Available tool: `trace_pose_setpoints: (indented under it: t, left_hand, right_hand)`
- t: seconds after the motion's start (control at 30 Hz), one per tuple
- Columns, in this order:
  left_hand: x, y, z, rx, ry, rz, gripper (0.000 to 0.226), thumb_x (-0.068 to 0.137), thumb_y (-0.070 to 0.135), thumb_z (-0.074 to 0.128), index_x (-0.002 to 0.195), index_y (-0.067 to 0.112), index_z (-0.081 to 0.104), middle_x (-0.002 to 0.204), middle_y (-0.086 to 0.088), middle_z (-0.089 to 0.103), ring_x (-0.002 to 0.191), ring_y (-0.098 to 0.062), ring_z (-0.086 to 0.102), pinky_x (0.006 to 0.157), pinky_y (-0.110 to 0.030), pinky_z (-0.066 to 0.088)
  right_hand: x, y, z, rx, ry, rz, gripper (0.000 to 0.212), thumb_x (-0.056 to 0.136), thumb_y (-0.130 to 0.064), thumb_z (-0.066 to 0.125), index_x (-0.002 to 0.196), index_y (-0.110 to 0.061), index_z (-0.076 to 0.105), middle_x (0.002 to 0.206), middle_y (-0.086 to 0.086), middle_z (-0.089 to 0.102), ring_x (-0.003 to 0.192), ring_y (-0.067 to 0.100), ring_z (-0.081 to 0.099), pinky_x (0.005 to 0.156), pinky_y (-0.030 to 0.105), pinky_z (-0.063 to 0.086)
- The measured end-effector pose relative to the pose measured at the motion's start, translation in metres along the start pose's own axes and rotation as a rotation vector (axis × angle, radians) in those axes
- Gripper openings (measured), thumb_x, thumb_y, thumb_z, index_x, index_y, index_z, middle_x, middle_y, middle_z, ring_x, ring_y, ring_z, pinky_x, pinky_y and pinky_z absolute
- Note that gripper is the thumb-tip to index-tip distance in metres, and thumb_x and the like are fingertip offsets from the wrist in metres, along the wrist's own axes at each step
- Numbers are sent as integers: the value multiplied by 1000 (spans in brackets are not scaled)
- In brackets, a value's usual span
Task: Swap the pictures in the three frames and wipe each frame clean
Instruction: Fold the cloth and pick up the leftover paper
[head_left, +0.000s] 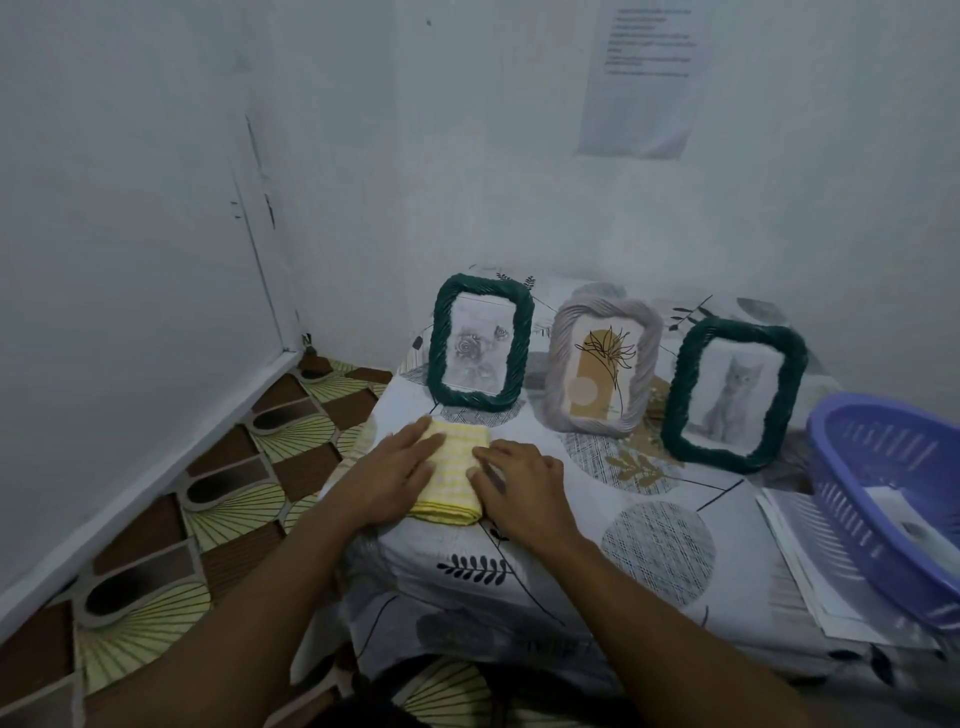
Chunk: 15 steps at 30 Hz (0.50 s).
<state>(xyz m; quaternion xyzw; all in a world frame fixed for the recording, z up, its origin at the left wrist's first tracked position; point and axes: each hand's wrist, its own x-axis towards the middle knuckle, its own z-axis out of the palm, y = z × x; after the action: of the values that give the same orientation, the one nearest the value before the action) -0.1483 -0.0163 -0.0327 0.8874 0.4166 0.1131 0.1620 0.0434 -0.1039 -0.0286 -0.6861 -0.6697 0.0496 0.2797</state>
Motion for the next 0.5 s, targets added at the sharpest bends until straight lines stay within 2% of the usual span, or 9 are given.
trace_pose_setpoints:
  t: [0.13,0.23,0.3,0.4,0.5]
  left_hand:
    - [3,6,-7,4,53,33,66,91,51,22,145,18,40,159,-8,20,146,-25,20,117,-40,13]
    - [14,27,-7,184,172,45,66,89,47,16,137,18,51,152,-8,36,142,-30,30,115,-53,14]
    - [28,48,-4,204,214,54,62,90,43,18,131,14,56,145,-10,47,135,-32,41,113,-54,22]
    - [50,79,9,85,176,154,63,91,42,22,128,6,58,136,-18,54,124,-34,52,106,-46,40]
    - [56,102,37,168,76,177,64,92,46,20,138,10,48,147,-14,43,134,-31,42,110,-47,34]
  right_hand:
    - [-1,22,-16,23,130,142,40,90,-43,43,120,-26,63,130,-2,56,123,19,45,101,42,30]
    - [0,53,-34,-21,237,248,34,90,-34,55,122,-23,60,129,2,54,123,23,44,102,45,35]
    - [-2,70,-46,-58,256,288,34,88,-27,59,121,-19,62,127,4,54,121,26,46,100,44,39]
    - [-11,89,-64,-91,233,255,33,88,-25,57,119,-17,63,125,5,56,114,26,50,97,43,43]
    - [-34,104,-83,-152,188,196,28,87,-21,56,113,-16,65,119,6,60,104,26,53,88,41,47]
